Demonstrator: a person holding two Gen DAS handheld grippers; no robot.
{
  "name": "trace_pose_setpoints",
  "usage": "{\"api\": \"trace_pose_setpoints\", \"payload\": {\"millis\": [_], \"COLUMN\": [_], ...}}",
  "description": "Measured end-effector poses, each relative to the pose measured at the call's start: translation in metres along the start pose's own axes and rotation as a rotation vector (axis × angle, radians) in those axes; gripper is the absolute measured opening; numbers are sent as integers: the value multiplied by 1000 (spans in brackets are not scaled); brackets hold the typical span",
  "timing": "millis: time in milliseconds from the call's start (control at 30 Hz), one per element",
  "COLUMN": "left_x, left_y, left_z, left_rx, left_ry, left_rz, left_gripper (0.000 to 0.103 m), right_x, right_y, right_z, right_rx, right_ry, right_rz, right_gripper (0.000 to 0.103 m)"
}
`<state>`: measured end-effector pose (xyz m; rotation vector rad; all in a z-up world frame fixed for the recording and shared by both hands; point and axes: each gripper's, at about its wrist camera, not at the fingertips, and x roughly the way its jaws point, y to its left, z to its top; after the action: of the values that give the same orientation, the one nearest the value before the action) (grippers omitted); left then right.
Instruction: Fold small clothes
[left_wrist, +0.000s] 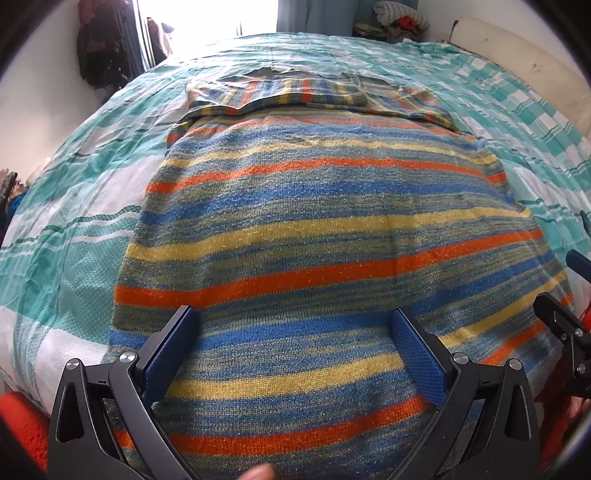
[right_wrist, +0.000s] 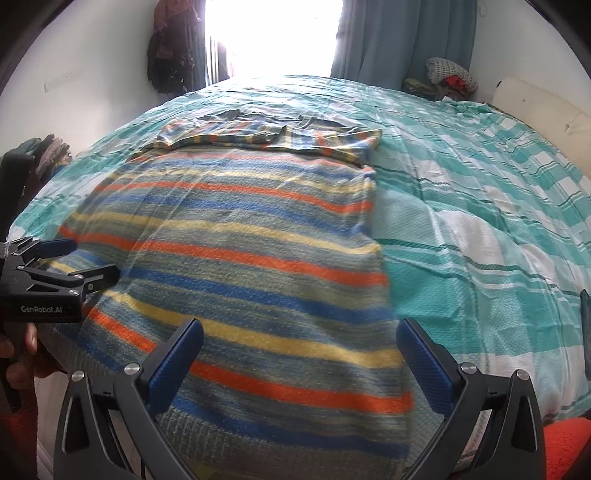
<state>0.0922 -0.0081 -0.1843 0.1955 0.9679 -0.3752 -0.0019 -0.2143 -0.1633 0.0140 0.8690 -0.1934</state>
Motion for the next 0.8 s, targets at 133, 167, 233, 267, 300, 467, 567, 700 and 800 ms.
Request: {"api": "trace_pose_setpoints", "payload": {"millis": [133,167,233,267,300,467,567,700,800], "left_x": [0,0,-1,0,-1,-1,-1,-1,-2], "left_y": [0,0,0,0,0,0,1,-1,-1], "left_z": [-1,-1,-1,-2,-2,-4,-3,-5,-6], "left_rx": [-8,-10,-16,-17,-18,-14,-11,-9,-7], "left_ry": [-9,-8,-8,-9,-13,-18,-20,-28,-30], "left_rz": [4,5,5,5,5,2,0,7,9], "left_gripper": [103,103,103,103,103,103,103,103,103], "right_x": [-3,-4,-4,-5,-5,-3,-3,1,2], "right_y": [-6,-9,-13,-15,-16,-18,-19,-18,-19], "right_z": [1,1,0,-1,-1,-2,-3,-5,-4], "right_rx": [17,24,35,41,43,50,54,52,56], "right_ry": [-2,3,15,21,24,37,41,53,57], "right_rz": [-25,-35,-41,-46,-52,-71,-76,-77,-76], "right_gripper": [103,103,103,103,103,103,103,103,103]}}
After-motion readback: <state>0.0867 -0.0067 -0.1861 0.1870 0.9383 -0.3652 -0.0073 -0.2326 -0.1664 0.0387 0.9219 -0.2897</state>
